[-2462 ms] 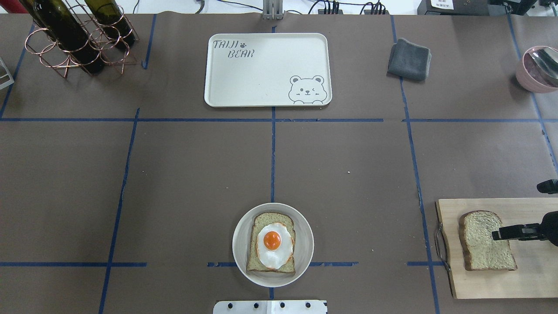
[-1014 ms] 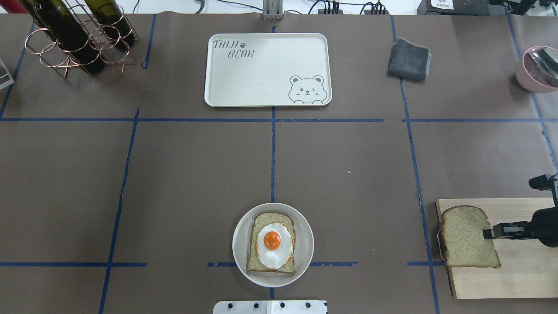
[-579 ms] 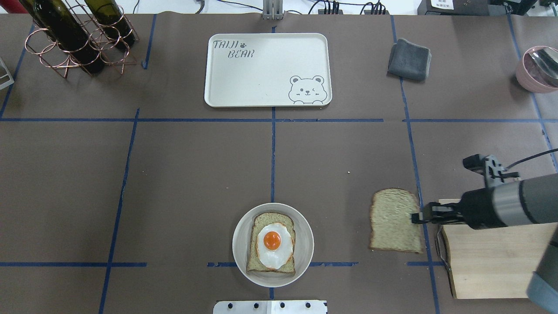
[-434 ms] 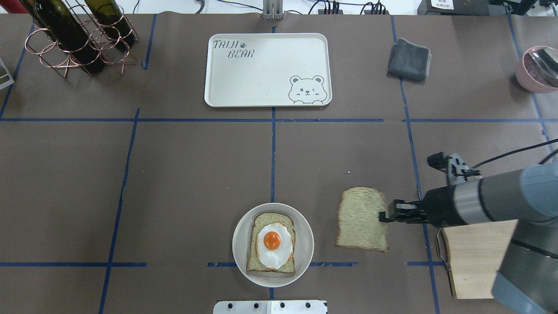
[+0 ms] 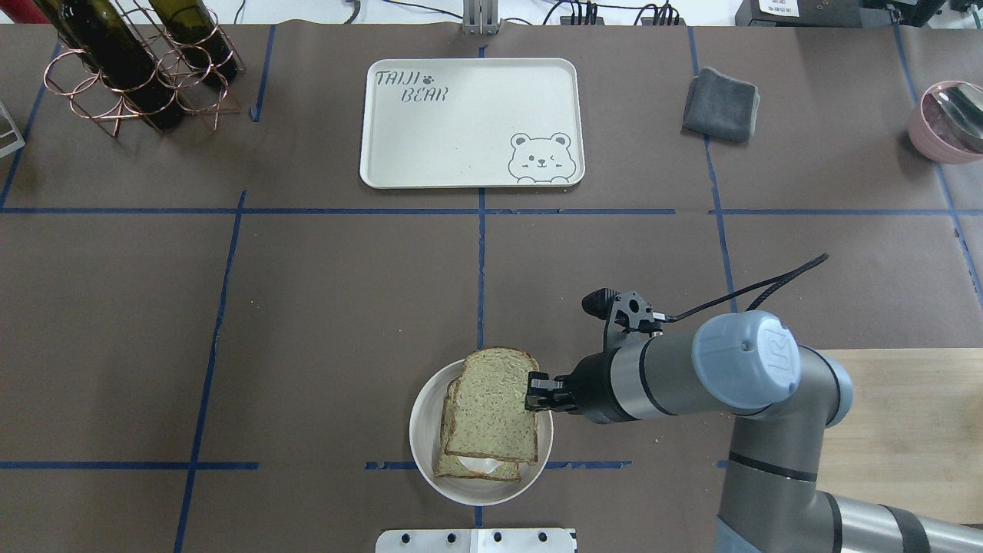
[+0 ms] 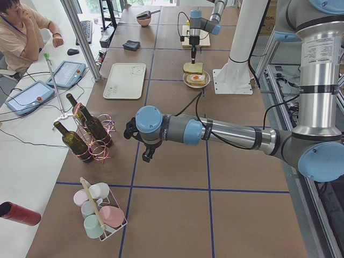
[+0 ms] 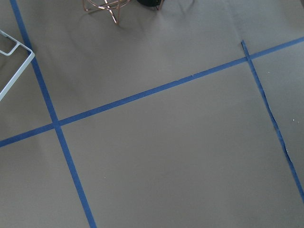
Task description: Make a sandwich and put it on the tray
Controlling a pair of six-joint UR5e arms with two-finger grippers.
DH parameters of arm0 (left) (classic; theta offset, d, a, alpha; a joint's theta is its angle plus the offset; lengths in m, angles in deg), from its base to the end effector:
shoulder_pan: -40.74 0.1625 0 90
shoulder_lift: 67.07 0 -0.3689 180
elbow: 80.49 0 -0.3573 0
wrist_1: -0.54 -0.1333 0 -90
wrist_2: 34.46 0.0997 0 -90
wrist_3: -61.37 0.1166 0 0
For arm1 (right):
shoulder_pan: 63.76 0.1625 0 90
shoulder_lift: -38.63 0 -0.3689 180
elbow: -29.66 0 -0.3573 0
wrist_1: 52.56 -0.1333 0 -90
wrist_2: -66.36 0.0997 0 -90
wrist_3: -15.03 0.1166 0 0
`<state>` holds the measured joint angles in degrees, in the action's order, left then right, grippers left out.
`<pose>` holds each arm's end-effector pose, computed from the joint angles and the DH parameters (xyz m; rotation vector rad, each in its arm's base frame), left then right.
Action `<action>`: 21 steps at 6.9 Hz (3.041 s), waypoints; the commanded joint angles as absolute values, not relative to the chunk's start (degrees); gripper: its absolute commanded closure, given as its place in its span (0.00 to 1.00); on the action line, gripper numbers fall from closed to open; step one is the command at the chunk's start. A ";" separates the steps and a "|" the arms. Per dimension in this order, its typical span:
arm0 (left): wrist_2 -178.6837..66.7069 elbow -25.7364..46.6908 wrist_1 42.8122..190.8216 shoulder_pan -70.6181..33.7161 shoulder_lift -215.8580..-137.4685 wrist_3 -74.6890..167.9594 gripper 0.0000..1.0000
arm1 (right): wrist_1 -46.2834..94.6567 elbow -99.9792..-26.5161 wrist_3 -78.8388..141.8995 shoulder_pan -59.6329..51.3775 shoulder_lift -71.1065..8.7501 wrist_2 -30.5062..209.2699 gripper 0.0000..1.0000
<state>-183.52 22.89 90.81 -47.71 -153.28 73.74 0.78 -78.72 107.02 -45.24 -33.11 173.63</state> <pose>-0.0215 -0.4372 0.5131 0.2538 1.0130 0.3092 -0.4784 -0.2643 0.2361 -0.0738 -1.2916 0.1139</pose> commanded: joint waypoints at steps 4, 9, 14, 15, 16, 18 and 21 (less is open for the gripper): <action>-183.78 22.87 91.77 -47.67 -153.29 73.58 0.00 | 2.02 -77.04 107.05 -48.29 -31.42 172.27 1.00; -183.87 22.87 92.20 -47.15 -153.29 73.67 0.00 | 2.11 -76.69 107.05 -48.11 -31.42 170.86 0.42; -189.06 23.30 112.39 -35.25 -153.64 47.91 0.00 | 2.02 -85.70 107.05 -43.75 -40.51 174.79 0.00; -187.58 23.31 130.87 -28.49 -153.55 25.82 0.00 | 2.02 -86.44 107.05 -37.89 -43.87 182.21 0.00; -182.25 23.57 142.19 -19.81 -153.99 8.80 0.00 | 1.93 -86.44 106.96 -33.31 -45.38 186.20 0.00; -171.60 27.16 144.15 -2.66 -159.94 -10.82 0.00 | 1.85 -86.36 106.35 -28.36 -47.75 189.21 0.00; -153.04 28.49 138.48 12.06 -163.20 -19.01 0.07 | 1.67 -86.09 106.17 -25.53 -48.29 191.43 0.00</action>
<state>-157.96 28.04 141.97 6.77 -161.01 -14.45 1.71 -86.22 106.21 -26.04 -48.20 191.12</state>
